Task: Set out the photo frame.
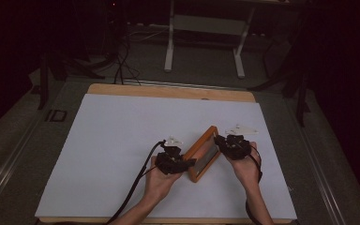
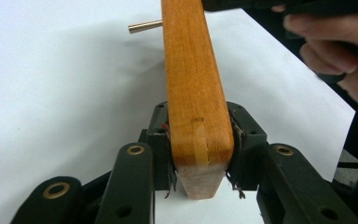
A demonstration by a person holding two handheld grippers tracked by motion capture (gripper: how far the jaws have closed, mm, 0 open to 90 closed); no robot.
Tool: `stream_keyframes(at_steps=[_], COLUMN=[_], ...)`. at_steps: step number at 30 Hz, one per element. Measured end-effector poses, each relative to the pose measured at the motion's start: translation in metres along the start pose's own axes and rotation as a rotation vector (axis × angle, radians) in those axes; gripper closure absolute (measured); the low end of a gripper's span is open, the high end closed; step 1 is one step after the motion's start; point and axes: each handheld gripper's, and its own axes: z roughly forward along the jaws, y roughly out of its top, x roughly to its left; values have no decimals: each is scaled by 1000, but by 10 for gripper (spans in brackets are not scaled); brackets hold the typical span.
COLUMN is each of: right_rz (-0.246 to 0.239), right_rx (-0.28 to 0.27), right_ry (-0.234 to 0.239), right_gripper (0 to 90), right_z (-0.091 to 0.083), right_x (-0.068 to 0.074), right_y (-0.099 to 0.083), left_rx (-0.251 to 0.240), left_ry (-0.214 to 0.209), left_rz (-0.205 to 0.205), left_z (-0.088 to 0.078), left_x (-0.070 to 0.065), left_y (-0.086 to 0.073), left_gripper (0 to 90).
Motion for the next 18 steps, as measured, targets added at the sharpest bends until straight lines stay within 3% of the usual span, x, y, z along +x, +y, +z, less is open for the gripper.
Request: stream_keyframes(at_steps=[6,9,18], right_rz=[-1,-3,-12], right_rx=[-40,-70,-91], right_ry=[-14,-20,-10], right_gripper=[800,802,857], right_z=[-19,-29,-30], right_x=[-3,-2,1], right_y=[4,8,9], left_rx=[-11,-26,-45], left_ry=[9,23,50], left_rz=[26,57,123], left_z=[1,2,3], left_x=[-5,-11,-21], left_y=[0,-2,-5], left_gripper=[684,686,687])
